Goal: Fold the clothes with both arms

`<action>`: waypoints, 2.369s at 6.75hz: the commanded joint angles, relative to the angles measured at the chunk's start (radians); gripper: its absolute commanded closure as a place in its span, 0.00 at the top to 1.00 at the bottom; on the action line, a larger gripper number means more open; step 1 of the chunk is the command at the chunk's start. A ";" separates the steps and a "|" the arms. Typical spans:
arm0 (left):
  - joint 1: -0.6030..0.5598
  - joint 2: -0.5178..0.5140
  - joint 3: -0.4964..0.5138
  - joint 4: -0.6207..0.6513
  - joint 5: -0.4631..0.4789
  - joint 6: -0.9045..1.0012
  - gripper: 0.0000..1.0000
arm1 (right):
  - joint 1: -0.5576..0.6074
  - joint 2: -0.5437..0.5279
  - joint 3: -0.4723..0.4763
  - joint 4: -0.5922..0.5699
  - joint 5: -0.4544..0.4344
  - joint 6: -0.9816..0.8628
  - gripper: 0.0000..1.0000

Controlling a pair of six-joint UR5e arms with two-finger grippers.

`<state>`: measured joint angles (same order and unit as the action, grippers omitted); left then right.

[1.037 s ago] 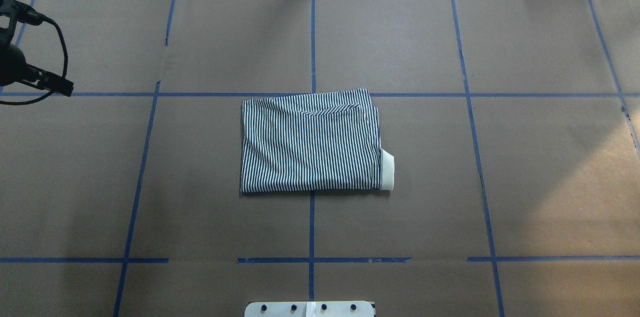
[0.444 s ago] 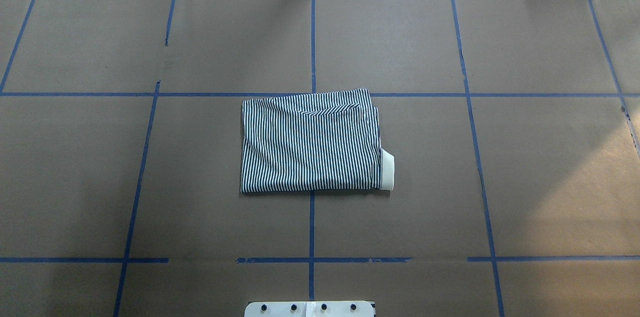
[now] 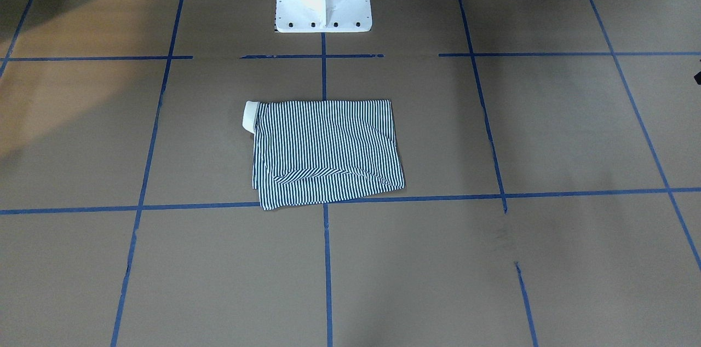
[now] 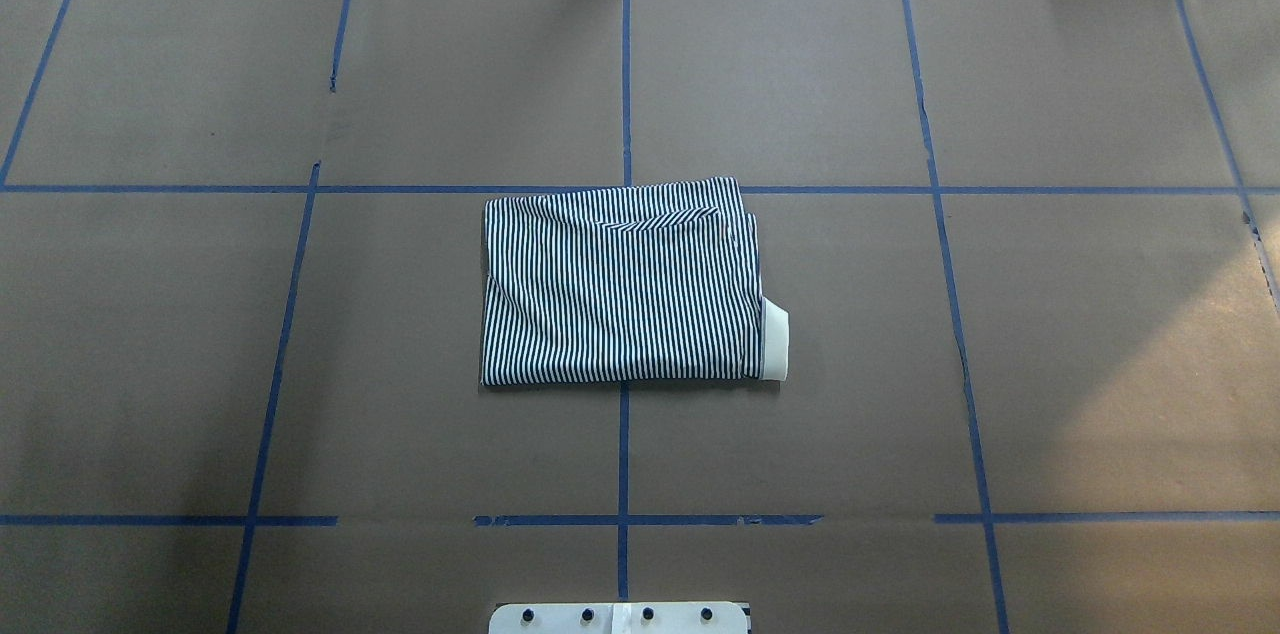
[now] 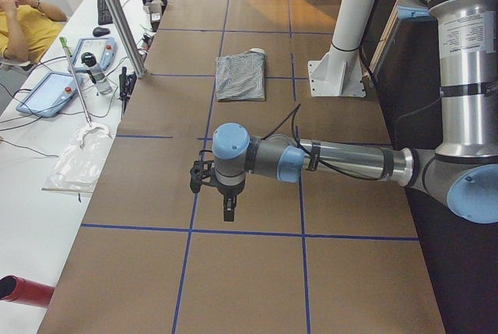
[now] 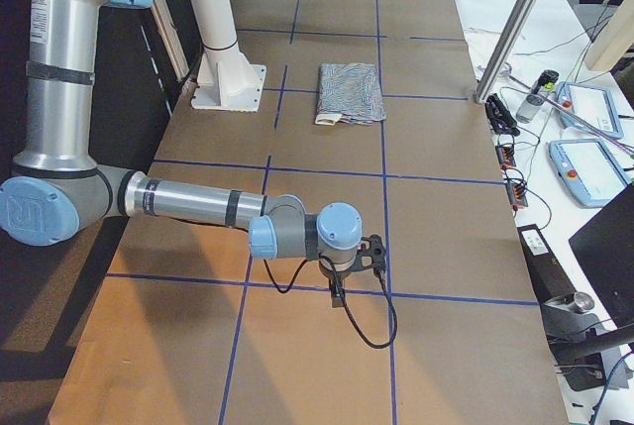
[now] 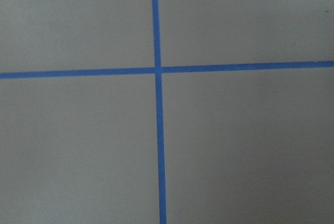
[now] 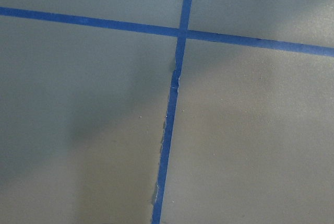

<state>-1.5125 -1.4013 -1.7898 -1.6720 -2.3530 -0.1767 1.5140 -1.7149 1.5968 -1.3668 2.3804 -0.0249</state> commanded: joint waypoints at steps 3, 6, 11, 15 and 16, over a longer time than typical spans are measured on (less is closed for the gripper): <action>-0.063 0.016 0.029 0.000 -0.006 0.201 1.00 | 0.017 0.000 0.005 -0.003 -0.010 0.000 1.00; -0.061 0.008 0.024 0.002 0.012 0.200 1.00 | 0.066 -0.015 0.115 -0.134 -0.012 -0.013 1.00; -0.060 0.004 0.033 0.011 0.031 0.195 1.00 | 0.104 -0.093 0.155 -0.117 -0.080 -0.029 1.00; -0.058 0.015 0.061 0.002 0.029 0.198 1.00 | 0.101 -0.103 0.161 -0.118 -0.073 -0.029 1.00; -0.058 0.015 0.063 0.000 0.043 0.198 1.00 | 0.101 -0.104 0.161 -0.117 -0.073 -0.029 1.00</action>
<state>-1.5711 -1.3864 -1.7301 -1.6701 -2.3206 0.0214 1.6158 -1.8170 1.7585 -1.4846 2.3070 -0.0535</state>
